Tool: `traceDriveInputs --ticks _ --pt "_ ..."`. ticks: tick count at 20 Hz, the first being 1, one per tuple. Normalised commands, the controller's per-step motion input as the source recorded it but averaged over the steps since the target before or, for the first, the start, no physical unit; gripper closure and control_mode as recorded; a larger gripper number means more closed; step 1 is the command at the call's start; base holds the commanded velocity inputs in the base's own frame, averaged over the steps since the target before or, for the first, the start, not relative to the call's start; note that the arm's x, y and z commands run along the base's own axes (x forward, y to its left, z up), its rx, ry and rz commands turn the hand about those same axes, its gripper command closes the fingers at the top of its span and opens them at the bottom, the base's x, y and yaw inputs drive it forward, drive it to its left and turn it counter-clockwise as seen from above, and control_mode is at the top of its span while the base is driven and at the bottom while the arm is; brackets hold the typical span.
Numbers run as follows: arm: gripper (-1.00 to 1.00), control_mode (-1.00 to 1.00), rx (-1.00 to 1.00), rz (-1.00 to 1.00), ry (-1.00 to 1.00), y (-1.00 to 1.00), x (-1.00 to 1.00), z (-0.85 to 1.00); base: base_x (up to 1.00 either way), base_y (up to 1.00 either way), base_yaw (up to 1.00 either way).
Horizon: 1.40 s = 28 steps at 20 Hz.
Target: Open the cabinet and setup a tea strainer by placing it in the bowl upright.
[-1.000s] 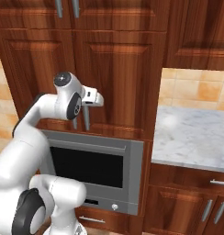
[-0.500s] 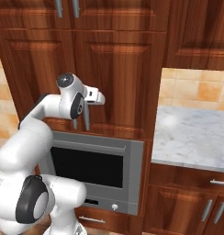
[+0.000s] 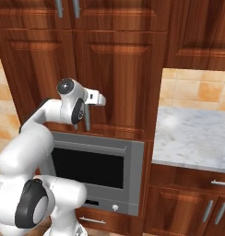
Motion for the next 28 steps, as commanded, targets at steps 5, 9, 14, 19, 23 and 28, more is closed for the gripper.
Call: traceDriveInputs --ticks 5,9,14,19,23,28 --pt "-1.0 -1.0 0.0 0.0 -0.08 0.0 0.26 -0.12 0.0 0.0 0.0" --pt "1.0 -1.0 0.0 0.0 -0.03 0.0 0.28 -0.07 0.0 0.0 0.0" --pt "1.0 -1.0 0.0 0.0 -0.01 0.0 0.12 -0.01 0.0 0.0 0.0" --pt "1.0 -1.0 0.0 -0.04 0.0 -0.2 -0.47 0.0 0.0 0.0 0.0" --pt "1.0 -1.0 0.0 -0.01 0.0 -0.26 -1.0 0.0 0.0 0.0 0.0" --pt "1.0 -1.0 0.0 0.0 0.0 -0.6 -1.0 0.0 0.0 0.0 0.0"
